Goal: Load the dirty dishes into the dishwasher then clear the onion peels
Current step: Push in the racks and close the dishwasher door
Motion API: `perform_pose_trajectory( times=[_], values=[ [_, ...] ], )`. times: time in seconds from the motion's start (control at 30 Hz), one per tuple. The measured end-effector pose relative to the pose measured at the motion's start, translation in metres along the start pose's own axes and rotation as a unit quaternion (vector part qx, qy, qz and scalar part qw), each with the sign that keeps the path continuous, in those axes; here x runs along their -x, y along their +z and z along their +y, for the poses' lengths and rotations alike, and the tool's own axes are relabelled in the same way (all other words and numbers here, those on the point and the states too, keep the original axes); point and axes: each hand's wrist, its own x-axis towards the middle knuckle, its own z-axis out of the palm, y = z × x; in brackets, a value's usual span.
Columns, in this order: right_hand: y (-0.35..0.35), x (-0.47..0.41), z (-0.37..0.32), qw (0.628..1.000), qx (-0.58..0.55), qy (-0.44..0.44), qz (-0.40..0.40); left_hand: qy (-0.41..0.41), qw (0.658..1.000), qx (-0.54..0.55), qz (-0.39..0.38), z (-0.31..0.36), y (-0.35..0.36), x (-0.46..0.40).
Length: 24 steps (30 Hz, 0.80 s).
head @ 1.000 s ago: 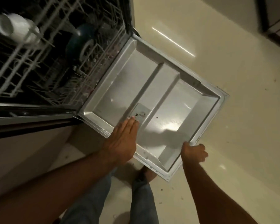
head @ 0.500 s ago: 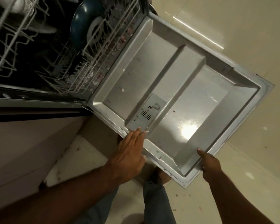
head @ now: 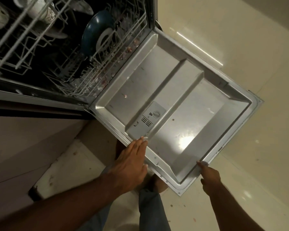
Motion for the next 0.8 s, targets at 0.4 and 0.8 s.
perform_pose_trajectory(
  times=[0.4, 0.8],
  values=[
    [0.010, -0.030, 0.003, 0.991, -0.079, 0.015, -0.109, -0.004, 1.000, -0.021, 0.007, -0.035, 0.044, 0.006],
    [-0.014, 0.135, -0.040, 0.997, -0.007, -0.076, 0.014, 0.072, 0.996, -0.048, -0.007, 0.082, -0.012, 0.069]
  ],
)
